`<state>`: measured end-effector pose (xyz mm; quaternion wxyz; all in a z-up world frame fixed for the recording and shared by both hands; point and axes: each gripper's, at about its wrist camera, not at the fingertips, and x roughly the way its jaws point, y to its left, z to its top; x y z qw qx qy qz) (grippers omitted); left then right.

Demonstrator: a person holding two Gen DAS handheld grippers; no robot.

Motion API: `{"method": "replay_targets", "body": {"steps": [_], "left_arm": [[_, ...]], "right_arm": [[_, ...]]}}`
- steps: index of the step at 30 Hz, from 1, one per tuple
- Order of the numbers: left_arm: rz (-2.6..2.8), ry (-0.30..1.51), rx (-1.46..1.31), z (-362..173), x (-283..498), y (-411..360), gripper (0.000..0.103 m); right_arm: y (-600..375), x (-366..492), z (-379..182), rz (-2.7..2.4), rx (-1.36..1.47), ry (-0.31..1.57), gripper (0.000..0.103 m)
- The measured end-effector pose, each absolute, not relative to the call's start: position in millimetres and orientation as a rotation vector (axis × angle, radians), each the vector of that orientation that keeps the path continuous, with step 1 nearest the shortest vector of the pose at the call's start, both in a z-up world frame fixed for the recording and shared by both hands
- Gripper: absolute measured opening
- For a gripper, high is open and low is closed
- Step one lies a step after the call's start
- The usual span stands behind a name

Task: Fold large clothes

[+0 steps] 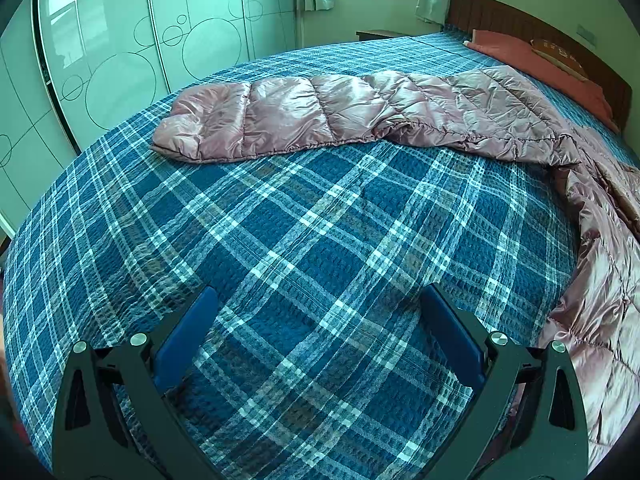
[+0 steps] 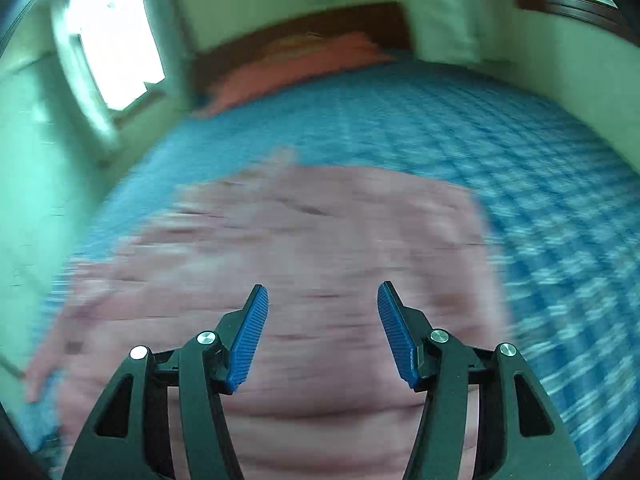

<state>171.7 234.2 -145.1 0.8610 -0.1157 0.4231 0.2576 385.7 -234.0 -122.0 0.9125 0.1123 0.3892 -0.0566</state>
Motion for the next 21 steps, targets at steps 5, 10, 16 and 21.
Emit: {"method": "replay_targets", "body": {"steps": [5,10,16,21], "left_arm": [[0.54,0.886,-0.243,-145,172,233,0.101],[0.54,0.885,-0.243,-145,172,233,0.101],[0.539,0.885,-0.244,-145,171,234,0.101],[0.54,0.883,-0.243,-145,172,234,0.101]], "right_arm": [[-232,396,-152,-0.108,0.144,0.886,0.059],[-245,416,-123,-0.136,0.197,0.791,0.058],[-249,451,-156,-0.17,0.16,0.881,0.063],[-217,416,-128,-0.089,0.177,0.809,0.063]]}}
